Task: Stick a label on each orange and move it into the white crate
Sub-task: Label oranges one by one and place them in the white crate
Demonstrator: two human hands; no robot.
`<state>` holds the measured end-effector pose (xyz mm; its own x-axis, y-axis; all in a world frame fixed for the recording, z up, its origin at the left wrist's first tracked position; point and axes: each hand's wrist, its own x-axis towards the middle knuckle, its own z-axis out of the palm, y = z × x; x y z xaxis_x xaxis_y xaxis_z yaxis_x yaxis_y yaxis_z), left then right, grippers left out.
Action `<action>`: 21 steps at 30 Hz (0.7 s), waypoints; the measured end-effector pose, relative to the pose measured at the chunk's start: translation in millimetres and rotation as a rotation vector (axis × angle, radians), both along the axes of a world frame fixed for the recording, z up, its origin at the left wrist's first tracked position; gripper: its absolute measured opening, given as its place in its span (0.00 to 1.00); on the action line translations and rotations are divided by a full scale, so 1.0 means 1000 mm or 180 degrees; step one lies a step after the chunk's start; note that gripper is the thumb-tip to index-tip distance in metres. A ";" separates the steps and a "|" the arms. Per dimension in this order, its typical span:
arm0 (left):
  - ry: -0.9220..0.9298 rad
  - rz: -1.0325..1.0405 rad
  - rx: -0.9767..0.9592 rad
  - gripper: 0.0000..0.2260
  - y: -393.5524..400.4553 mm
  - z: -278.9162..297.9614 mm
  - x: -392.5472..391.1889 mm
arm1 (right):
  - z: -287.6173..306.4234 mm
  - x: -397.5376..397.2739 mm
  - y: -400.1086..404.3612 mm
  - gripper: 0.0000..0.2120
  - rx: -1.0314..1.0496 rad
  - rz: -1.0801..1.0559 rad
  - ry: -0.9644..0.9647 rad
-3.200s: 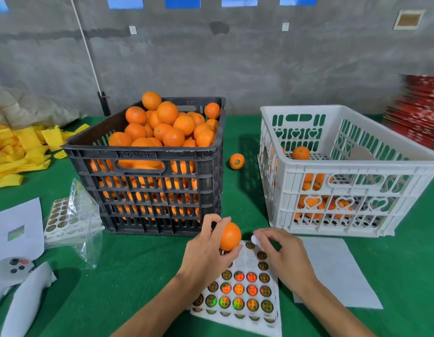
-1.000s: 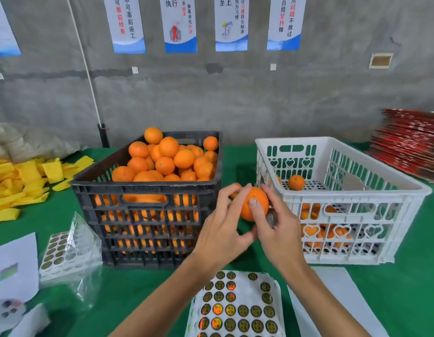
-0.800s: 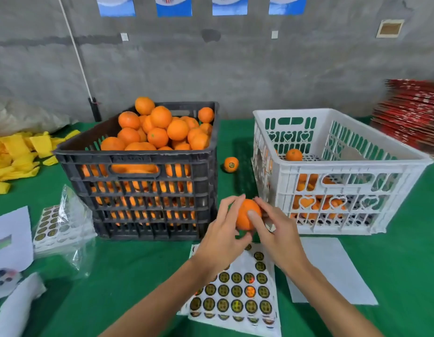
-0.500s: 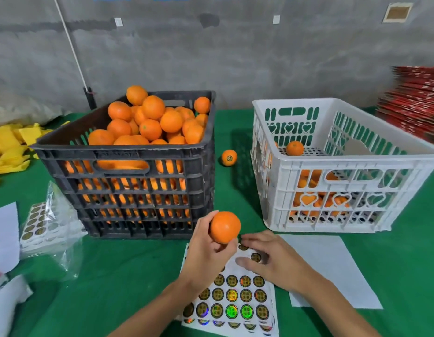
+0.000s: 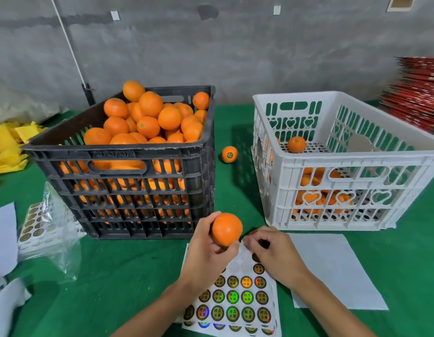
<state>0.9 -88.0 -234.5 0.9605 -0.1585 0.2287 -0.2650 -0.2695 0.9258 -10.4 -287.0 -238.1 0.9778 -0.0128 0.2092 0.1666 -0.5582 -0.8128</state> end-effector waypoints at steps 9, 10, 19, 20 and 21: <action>-0.0475 -0.0030 0.0406 0.33 -0.006 0.012 -0.003 | 0.028 -0.017 0.025 0.07 0.0494 -0.0421 -0.0950; -0.0506 -0.0040 0.0381 0.33 -0.007 0.016 -0.003 | 0.032 -0.020 0.026 0.10 0.0471 -0.0427 -0.0989; -0.1509 -0.0198 0.0234 0.37 -0.056 0.123 0.021 | 0.127 -0.015 0.021 0.36 -0.0049 -0.0958 -0.1780; -0.1638 -0.0328 0.0338 0.38 -0.064 0.141 0.025 | 0.143 -0.011 0.013 0.36 -0.0019 -0.1066 -0.1865; -0.1775 -0.0468 0.0519 0.38 -0.073 0.160 0.029 | 0.157 -0.005 0.003 0.35 -0.0041 -0.1205 -0.1950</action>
<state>30.3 -161.5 -74.2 0.6679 -0.3560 0.6536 -0.7443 -0.3201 0.5861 -15.8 -283.5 -80.7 0.6137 -0.3216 0.7211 0.3837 -0.6768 -0.6283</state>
